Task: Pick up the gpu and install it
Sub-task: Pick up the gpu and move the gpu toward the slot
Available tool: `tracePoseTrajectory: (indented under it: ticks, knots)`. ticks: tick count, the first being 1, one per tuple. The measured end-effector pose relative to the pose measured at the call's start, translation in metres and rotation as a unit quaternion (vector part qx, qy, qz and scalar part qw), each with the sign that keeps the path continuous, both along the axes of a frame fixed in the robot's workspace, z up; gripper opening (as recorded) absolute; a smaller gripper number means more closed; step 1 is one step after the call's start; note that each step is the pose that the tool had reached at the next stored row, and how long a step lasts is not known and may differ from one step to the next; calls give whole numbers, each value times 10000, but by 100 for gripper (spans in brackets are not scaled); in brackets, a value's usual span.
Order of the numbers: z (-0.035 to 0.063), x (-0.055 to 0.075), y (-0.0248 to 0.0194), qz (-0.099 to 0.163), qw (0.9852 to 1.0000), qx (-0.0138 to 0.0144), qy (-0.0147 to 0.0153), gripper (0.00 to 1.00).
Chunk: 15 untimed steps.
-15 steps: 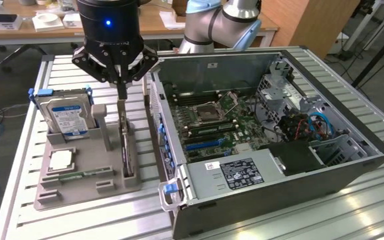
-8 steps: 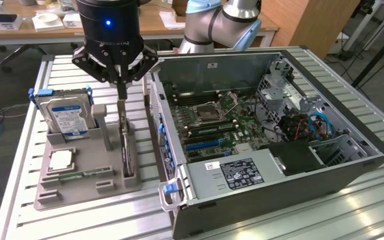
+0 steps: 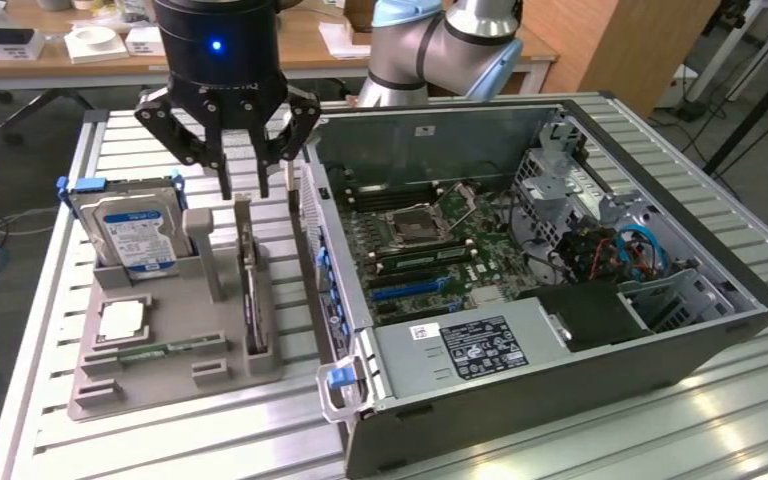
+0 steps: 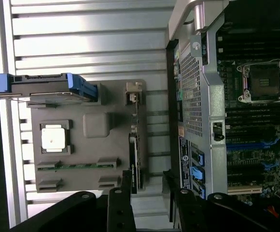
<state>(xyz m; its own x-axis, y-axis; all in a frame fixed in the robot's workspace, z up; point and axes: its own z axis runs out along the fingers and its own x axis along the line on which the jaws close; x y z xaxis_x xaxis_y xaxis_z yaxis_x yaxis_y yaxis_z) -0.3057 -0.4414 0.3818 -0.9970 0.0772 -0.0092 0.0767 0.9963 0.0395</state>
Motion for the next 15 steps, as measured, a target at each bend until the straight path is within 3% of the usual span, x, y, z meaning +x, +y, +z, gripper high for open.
tracePoseTrajectory:
  ticks: [1,2,15]
  knots:
    - [0,0,0,0,10000,0,0,35]
    - [0,0,0,0,10000,0,0,42]
    - [-216,0,0,0,10000,0,0,42]
